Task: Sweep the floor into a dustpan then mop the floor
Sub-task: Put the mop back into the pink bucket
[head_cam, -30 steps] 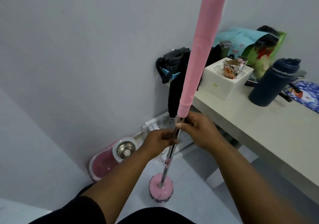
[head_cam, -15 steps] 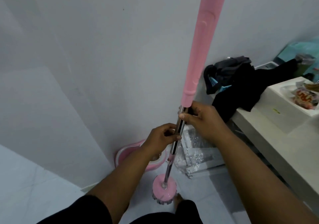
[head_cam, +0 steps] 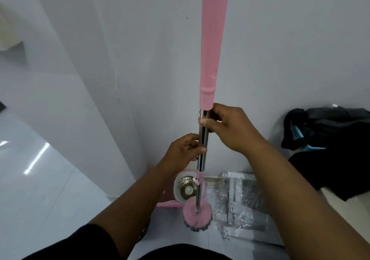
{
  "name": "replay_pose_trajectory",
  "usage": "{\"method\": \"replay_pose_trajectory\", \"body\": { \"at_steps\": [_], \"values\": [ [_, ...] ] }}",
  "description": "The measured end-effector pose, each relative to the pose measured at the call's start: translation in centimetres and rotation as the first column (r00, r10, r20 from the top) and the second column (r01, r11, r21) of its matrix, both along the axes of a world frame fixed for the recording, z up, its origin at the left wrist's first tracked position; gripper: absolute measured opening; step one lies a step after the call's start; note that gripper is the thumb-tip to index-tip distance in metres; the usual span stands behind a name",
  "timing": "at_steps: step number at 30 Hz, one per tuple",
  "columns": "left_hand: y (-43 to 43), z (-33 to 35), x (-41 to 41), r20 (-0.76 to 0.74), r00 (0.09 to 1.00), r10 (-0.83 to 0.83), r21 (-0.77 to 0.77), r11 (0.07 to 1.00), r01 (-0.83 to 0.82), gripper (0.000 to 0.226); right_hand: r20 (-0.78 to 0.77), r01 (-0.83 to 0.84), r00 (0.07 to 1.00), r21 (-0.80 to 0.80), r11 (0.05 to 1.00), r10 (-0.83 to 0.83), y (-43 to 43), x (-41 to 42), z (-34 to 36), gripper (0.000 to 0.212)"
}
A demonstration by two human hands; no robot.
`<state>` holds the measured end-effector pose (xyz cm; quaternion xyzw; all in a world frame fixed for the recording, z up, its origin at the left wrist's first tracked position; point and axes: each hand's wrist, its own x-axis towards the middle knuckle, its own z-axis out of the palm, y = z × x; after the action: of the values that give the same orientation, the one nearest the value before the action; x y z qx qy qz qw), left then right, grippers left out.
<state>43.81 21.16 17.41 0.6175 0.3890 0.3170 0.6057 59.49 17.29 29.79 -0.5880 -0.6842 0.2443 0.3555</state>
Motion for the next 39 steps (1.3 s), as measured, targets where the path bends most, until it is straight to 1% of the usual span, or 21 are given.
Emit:
{"method": "replay_pose_trajectory", "body": {
  "at_steps": [4, 9, 14, 19, 22, 25, 30, 33, 36, 39],
  "values": [
    [1.8, 0.2, 0.7, 0.029, 0.992, 0.121, 0.011, 0.993, -0.121, 0.026, 0.010, -0.088, 0.996, 0.001, 0.996, 0.088, 3.0, 0.4, 0.7, 0.017],
    [4.3, -0.5, 0.2, 0.028, 0.977, 0.210, -0.009, 0.978, -0.210, 0.025, 0.052, -0.148, 0.987, -0.022, 0.989, 0.149, 6.7, -0.6, 0.5, 0.014],
    [7.3, -1.8, -1.1, 0.043, 0.974, 0.222, -0.060, 0.974, -0.219, 0.022, 0.059, -0.178, 0.982, -0.061, 0.982, 0.182, 10.3, -2.1, -0.8, 0.013],
    [10.4, -3.6, -3.1, 0.017, 0.985, 0.171, -0.086, 0.982, -0.169, 0.018, 0.100, -0.218, 0.969, -0.096, 0.971, 0.227, 13.6, -3.7, -3.0, 0.012],
    [11.8, -5.4, -4.1, -0.042, 0.987, 0.156, -0.097, 0.982, -0.160, 0.017, 0.107, -0.245, 0.959, -0.159, 0.956, 0.263, 15.5, -4.6, -4.9, 0.009],
    [13.1, -7.4, -4.9, -0.141, 0.977, 0.158, -0.102, 0.980, -0.173, 0.020, 0.115, -0.250, 0.953, -0.223, 0.942, 0.280, 17.0, -5.6, -7.4, 0.006],
    [15.2, -9.6, -5.8, -0.286, 0.947, 0.146, -0.083, 0.981, -0.176, 0.029, 0.126, -0.219, 0.958, -0.263, 0.940, 0.258, 19.5, -7.2, -10.5, 0.009],
    [16.7, -10.1, -6.2, -0.330, 0.932, 0.150, -0.079, 0.980, -0.185, 0.027, 0.129, -0.200, 0.962, -0.267, 0.943, 0.241, 21.2, -8.0, -11.2, 0.005],
    [18.0, -10.5, -6.6, -0.335, 0.929, 0.158, -0.083, 0.977, -0.196, 0.024, 0.138, -0.189, 0.963, -0.272, 0.944, 0.232, 22.9, -8.7, -11.6, 0.006],
    [19.0, -11.0, -7.1, -0.358, 0.918, 0.170, -0.071, 0.975, -0.209, 0.016, 0.153, -0.191, 0.959, -0.273, 0.943, 0.239, 24.3, -9.6, -11.8, 0.008]
  ]
}}
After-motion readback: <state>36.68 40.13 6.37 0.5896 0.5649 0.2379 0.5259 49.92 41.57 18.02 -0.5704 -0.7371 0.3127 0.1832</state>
